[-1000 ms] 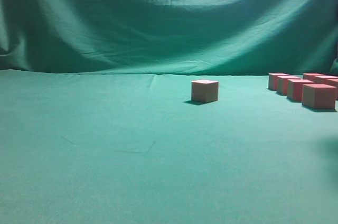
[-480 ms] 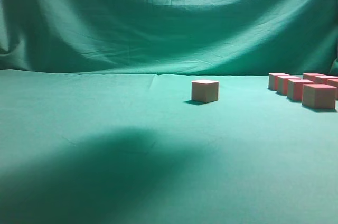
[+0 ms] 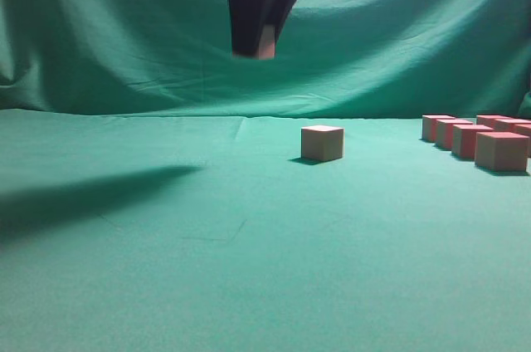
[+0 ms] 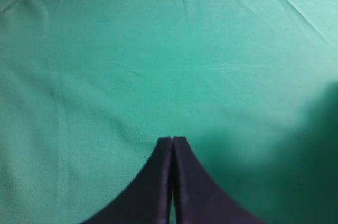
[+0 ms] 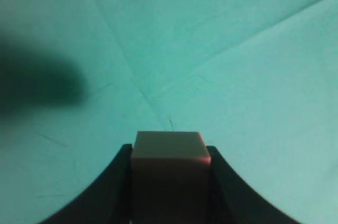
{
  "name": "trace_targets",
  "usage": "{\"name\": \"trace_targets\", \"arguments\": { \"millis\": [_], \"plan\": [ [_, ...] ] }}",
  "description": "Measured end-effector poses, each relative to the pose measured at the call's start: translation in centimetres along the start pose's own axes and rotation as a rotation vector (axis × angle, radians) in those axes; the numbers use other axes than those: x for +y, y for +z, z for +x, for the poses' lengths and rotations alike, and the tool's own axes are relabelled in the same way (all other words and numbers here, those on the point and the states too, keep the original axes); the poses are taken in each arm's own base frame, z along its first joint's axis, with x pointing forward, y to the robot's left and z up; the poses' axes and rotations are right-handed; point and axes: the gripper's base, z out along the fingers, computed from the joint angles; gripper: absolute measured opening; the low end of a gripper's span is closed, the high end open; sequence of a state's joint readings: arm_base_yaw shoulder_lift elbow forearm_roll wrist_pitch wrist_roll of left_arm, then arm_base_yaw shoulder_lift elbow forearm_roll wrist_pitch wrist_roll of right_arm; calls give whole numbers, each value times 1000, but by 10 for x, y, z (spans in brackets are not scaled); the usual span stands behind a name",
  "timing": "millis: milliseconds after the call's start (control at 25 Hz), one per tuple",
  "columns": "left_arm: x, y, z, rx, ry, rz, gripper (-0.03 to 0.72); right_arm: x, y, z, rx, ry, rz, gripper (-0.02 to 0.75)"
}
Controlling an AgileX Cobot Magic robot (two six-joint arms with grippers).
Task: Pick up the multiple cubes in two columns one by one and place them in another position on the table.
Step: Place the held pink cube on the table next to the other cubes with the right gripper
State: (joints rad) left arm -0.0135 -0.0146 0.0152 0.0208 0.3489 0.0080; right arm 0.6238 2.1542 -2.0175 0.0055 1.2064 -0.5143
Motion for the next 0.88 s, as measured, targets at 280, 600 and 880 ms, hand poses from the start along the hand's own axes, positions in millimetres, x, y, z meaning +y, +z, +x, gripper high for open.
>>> {"name": "trace_targets", "arguments": {
  "millis": [280,600,880],
  "plan": [
    [0,0,0,0,0,0,0,-1,46,1,77,-95,-18,263],
    [0,0,0,0,0,0,0,-6,77,4,114,-166,23,263],
    [0,0,0,0,0,0,0,-22,91,13,119,-138,32,263]
  ]
}}
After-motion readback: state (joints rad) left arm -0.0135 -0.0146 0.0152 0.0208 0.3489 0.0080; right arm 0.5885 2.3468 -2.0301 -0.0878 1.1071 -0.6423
